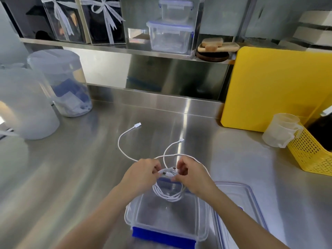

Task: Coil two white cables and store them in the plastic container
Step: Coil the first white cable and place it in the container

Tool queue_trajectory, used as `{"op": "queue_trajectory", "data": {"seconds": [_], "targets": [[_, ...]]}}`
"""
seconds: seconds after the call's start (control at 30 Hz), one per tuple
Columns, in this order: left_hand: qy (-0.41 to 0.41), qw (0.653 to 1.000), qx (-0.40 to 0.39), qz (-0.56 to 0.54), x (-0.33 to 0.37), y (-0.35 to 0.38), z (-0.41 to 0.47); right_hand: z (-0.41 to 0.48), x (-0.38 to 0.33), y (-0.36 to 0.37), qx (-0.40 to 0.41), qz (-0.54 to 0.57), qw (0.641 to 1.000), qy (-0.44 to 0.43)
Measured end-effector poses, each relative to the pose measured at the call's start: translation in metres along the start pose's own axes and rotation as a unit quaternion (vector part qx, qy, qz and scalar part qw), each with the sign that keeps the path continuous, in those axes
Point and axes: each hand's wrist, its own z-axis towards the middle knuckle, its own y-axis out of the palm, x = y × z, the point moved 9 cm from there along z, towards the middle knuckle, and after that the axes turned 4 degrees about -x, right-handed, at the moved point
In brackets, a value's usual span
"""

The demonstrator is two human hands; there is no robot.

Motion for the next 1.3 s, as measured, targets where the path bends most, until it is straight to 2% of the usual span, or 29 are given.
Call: {"op": "queue_trajectory", "data": {"seconds": [0.13,0.33,0.57,1.0,1.2,1.3], "targets": [[-0.001,0.992,-0.064,0.112,-0.01,0.025,-0.014,-0.006,0.004,0.033,-0.048,-0.051,0.998,0.004],[0.034,0.961,-0.09,0.258,-0.01,0.055,-0.02,-0.007,0.011,0.063,-0.078,-0.075,0.994,0.033],[0.063,0.928,-0.126,0.345,-0.017,0.092,-0.021,-0.015,0.017,0.086,-0.111,-0.142,0.983,0.031],[0.054,0.913,-0.1,0.392,-0.016,0.091,-0.021,-0.012,0.022,0.096,-0.068,-0.117,0.991,0.004],[0.062,0.887,-0.164,0.428,-0.021,0.094,-0.021,-0.009,0.027,0.099,-0.109,-0.135,0.985,0.005],[0.041,0.909,-0.211,0.358,-0.022,0.083,-0.015,-0.007,0.027,0.097,-0.19,-0.193,0.963,0.012]]}}
